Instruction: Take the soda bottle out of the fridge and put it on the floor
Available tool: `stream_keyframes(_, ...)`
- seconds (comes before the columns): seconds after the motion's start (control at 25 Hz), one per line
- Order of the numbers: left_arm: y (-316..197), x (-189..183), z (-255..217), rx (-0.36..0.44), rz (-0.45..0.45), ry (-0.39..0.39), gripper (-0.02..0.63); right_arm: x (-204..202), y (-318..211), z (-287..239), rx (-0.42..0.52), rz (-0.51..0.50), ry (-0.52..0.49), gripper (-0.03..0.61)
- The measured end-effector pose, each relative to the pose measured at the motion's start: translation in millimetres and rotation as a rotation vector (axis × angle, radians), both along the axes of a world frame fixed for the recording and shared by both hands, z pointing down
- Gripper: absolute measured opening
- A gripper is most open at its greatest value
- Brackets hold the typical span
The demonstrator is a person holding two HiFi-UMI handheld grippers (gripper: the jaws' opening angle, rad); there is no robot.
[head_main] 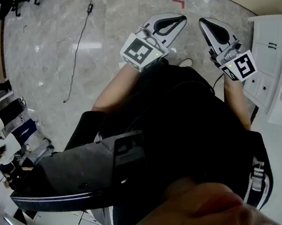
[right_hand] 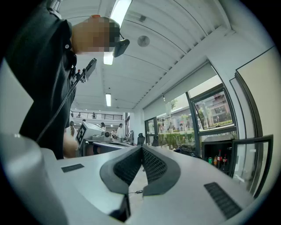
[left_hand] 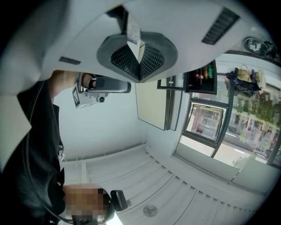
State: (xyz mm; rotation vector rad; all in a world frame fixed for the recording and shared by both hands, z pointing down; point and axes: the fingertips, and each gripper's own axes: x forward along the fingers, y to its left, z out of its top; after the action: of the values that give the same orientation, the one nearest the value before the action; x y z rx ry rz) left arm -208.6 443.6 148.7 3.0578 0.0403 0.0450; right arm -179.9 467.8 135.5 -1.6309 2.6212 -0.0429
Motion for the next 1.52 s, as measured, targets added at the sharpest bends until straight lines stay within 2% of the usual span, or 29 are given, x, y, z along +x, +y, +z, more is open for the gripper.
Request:
stream_keyframes(0.28, 19, 11, -2, 0.006, 0.005, -0.002, 0.003, 3, 15, -2, 0.011, -0.028, 0.023, 0.005)
stream_keyframes(0.48, 29, 18, -5, 0.009, 0.003, 0.009, 0.003, 9, 25, 0, 0.017, 0.009, 0.078, 0.005)
stream_keyframes(0.88, 60, 47, 4, -0.003, -0.011, 0.005, 0.003, 45, 58, 1, 0.041, 0.007, -0.019, 0.005)
stream_keyframes(1.04, 67, 58, 8, -0.042, -0.029, -0.003, 0.003, 53, 65, 5, 0.038, -0.011, -0.025, 0.005)
stream_keyframes(1.2, 74, 63, 8, -0.006, -0.043, -0.015, 0.003, 55, 68, 4, 0.038, -0.030, -0.029, 0.005)
stream_keyframes(1.52, 41, 63, 13, -0.032, -0.050, -0.026, 0.003, 59, 35, 9, 0.016, -0.004, -0.023, 0.005)
